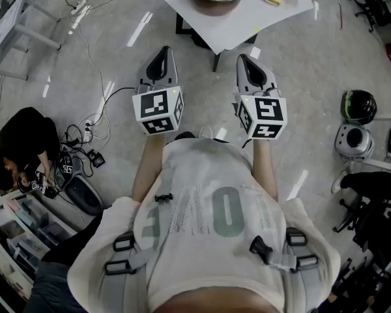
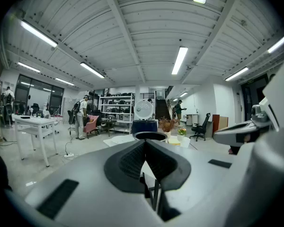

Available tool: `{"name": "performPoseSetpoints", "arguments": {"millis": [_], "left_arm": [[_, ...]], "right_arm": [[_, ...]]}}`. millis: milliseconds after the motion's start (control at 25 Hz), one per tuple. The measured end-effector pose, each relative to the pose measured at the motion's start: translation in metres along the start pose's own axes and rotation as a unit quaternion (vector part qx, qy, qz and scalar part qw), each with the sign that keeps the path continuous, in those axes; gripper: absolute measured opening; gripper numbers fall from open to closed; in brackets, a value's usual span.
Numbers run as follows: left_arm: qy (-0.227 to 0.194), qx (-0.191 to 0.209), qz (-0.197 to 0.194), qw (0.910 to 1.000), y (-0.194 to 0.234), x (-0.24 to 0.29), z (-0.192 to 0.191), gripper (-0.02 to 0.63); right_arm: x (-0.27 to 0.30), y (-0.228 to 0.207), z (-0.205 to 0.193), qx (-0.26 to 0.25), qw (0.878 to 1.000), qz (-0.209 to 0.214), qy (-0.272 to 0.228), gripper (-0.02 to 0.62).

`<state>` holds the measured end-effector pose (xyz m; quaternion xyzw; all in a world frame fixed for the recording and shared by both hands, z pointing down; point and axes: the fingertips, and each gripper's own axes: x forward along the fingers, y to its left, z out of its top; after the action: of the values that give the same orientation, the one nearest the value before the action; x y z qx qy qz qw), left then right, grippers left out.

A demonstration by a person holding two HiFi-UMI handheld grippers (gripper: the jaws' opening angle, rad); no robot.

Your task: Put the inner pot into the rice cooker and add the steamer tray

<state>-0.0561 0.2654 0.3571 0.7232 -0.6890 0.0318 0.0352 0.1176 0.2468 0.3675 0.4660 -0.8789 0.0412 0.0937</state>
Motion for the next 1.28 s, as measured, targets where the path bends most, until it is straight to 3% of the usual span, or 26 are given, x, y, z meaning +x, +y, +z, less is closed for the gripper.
{"name": "performPoseSetpoints", "arguments": {"millis": [480,840,1280], "left_arm": [[0.015,-0.016,-0.003,0.9998,0.005,0.009,-0.006,0.021],[0.027,-0.055,0.005,0.9981,0.018,0.009,-0.015,0.021],[0.001,-0.043,-0.010,0.9990,0.032,0.090,0.009,0.021]], "right_arm": [[-0.002,-0.020,0.003,0.018,1.000,-0.025,-0.004,0.006],[0.002,-0.019,-0.001,0.061,0.998,0.007,0.000,0.008],[0.055,-0.062,0.017,0.062,0.998,-0.017,-0.018,0.008]]}}
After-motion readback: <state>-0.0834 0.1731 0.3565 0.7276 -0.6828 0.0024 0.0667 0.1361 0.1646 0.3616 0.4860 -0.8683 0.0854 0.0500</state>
